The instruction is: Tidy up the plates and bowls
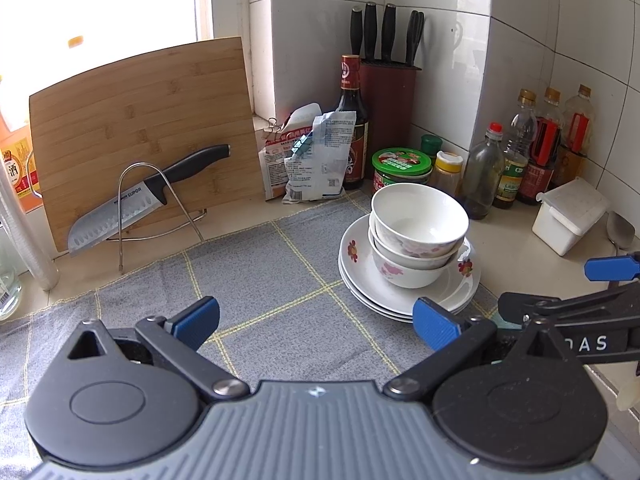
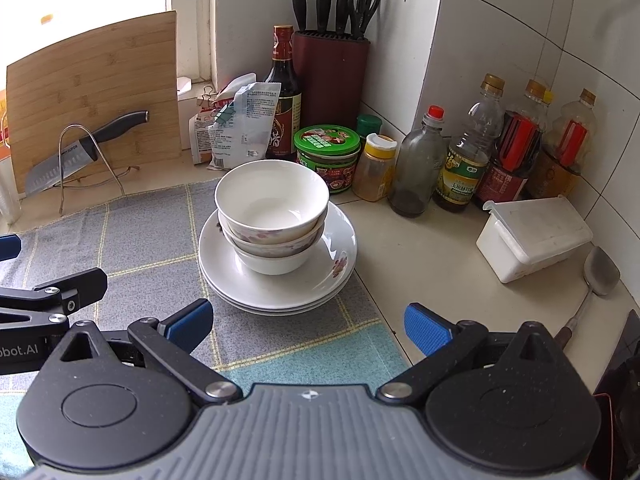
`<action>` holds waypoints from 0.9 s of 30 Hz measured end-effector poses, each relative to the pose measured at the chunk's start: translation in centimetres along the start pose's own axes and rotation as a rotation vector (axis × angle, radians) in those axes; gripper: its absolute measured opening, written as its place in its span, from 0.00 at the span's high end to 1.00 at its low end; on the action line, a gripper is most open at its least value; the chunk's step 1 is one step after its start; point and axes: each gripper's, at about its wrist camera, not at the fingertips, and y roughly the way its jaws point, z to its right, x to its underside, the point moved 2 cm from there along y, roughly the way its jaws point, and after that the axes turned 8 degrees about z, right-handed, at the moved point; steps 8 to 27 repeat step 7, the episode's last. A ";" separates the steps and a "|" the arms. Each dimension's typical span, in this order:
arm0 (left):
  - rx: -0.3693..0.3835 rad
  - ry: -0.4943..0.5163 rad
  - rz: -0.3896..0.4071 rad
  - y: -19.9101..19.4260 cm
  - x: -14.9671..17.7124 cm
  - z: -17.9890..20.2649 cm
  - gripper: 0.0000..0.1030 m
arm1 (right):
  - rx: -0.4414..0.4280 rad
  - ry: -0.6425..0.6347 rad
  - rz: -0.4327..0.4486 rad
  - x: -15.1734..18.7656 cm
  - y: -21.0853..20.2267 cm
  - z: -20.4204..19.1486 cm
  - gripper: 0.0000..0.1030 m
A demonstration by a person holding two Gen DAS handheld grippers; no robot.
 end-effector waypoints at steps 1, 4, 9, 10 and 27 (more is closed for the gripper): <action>0.000 0.000 -0.001 0.0 0.0 0.0 0.01 | 0.001 0.000 0.000 0.0 0.0 0.0 0.00; 0.002 -0.001 -0.002 -0.1 0.0 0.1 0.01 | 0.002 -0.001 0.001 0.0 0.0 0.1 0.00; 0.003 -0.002 -0.006 -0.1 0.0 0.2 0.01 | 0.003 -0.001 0.001 0.0 0.0 0.1 0.00; 0.003 -0.002 -0.006 -0.1 0.0 0.2 0.01 | 0.003 -0.001 0.001 0.0 0.0 0.1 0.00; 0.003 -0.002 -0.006 -0.1 0.0 0.2 0.01 | 0.003 -0.001 0.001 0.0 0.0 0.1 0.00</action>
